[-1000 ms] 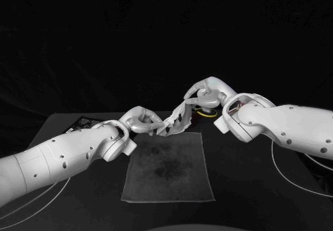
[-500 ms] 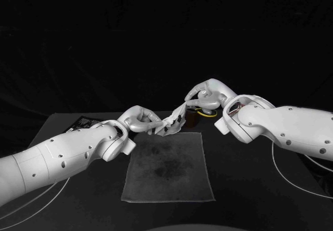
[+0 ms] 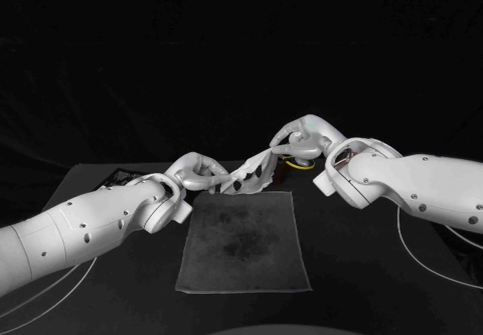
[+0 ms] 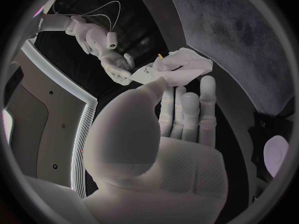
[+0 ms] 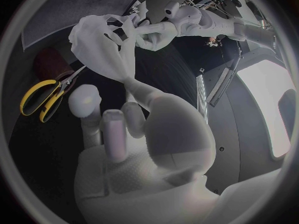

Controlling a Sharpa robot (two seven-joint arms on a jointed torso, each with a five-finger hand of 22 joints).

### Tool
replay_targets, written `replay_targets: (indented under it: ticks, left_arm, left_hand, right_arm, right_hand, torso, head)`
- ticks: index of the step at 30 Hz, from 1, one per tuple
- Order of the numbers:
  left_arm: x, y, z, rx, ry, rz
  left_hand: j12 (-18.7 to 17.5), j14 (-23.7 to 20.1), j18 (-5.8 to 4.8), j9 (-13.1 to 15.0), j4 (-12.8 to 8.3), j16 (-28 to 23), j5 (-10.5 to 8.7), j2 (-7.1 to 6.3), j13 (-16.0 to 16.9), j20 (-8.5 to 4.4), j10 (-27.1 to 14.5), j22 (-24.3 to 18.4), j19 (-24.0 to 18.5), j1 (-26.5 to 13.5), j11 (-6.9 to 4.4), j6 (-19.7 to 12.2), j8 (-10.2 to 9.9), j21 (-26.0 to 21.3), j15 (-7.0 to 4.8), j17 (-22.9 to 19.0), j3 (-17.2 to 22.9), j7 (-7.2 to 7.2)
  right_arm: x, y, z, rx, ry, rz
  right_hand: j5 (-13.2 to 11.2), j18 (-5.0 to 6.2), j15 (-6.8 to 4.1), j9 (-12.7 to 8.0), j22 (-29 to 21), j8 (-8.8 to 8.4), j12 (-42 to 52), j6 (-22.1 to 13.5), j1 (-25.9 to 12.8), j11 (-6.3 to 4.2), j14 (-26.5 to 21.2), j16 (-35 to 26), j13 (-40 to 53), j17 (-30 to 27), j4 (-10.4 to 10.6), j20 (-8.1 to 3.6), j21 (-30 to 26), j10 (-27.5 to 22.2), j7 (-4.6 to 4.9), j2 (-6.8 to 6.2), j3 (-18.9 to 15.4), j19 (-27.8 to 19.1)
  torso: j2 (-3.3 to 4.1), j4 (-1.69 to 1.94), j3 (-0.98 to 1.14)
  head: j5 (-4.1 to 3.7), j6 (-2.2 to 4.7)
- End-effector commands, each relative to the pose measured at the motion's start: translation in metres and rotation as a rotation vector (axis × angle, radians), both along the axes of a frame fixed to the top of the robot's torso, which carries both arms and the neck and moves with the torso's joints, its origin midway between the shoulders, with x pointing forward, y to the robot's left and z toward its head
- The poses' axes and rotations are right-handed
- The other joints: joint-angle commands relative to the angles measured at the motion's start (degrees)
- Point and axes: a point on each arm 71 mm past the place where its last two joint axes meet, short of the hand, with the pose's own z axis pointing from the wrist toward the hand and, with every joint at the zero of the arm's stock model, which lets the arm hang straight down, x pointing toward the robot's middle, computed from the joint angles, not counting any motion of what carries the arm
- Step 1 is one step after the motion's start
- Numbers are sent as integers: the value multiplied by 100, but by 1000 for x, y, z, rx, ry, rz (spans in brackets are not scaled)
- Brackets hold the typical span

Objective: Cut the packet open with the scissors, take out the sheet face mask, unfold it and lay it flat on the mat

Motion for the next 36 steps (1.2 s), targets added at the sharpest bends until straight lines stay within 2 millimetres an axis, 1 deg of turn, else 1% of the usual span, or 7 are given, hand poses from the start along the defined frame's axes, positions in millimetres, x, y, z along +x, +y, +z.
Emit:
replay_targets:
  ticks: [1,7,10,16,21,27,36]
  left_arm:
    - [0,-1,1,-8,-3,10]
    - [-1,-3,2,-8,-9,5]
    - [-2,-4,2,-7,-12,1]
    - [-3,-6,3,-13,-13,-6]
    - [-3,-6,3,-23,-12,-7]
    - [-3,-5,4,-33,-24,-2]
    - [-3,-2,6,-81,-19,22]
  left_hand:
    - [-40,66,79,-11,17,14,6,-79,-6,-20,62,-11,30,17,-8,72,25,-6,-3,37,-49,-16]
    - [-59,128,81,-67,5,13,6,-217,-4,-42,139,-14,61,126,-40,246,-12,-7,-31,117,-85,-23]
    - [-87,140,83,-125,-58,4,7,-263,-8,-68,164,0,80,282,-67,320,-75,13,-61,137,-30,67]
    - [-181,117,78,-205,-97,-24,7,-201,-41,-100,179,41,84,407,-71,310,-185,60,-76,110,92,186]
    - [-260,27,66,-239,-24,-62,6,-106,-70,-89,145,54,57,345,-40,235,-247,62,-48,-17,111,188]
    - [-258,9,72,-240,-89,-80,5,-169,-64,-87,212,71,39,405,-56,309,-225,73,-56,-13,93,185]
    - [-258,5,73,-243,-86,-83,6,-161,-63,-88,240,78,38,403,-59,323,-225,81,-59,-17,100,179]
  right_arm:
    - [-1,2,0,-4,7,10]
    - [-2,5,-1,-2,12,18]
    - [-2,6,-1,-2,14,20]
    - [-2,7,-2,-3,18,19]
    - [-1,6,-2,-7,25,16]
    - [1,4,-6,-16,39,7]
    - [4,1,-15,-30,66,-6]
  right_hand:
    - [20,90,-48,9,298,18,12,29,-37,-16,396,20,10,555,1,-2,16,68,0,41,32,30]
    - [20,90,-48,9,298,18,12,29,-37,-16,396,20,10,555,1,-2,16,68,0,41,32,30]
    - [20,90,-48,9,298,18,12,29,-37,-16,396,20,10,555,1,-2,16,68,0,41,32,30]
    - [20,90,-48,9,298,18,12,29,-37,-16,396,20,10,555,1,-2,16,68,0,41,32,30]
    - [20,90,-48,9,298,18,12,29,-37,-16,396,20,10,555,1,-2,16,68,0,41,32,30]
    - [20,89,-48,12,303,29,22,29,-61,-17,396,20,26,555,-3,-3,21,78,-2,34,58,32]
    - [20,91,-48,12,299,30,22,29,-63,-17,394,16,27,548,-2,-3,8,78,-2,33,60,28]
  torso:
    - [0,-2,-1]
    - [1,1,-1]
    - [0,-1,0]
    - [-1,-2,1]
    - [1,-3,2]
    - [3,0,1]
    - [0,-1,-3]
  head:
    - [4,7]
    - [-1,6]
    - [-2,4]
    - [-18,-3]
    - [-26,2]
    - [-27,-4]
    - [-24,3]
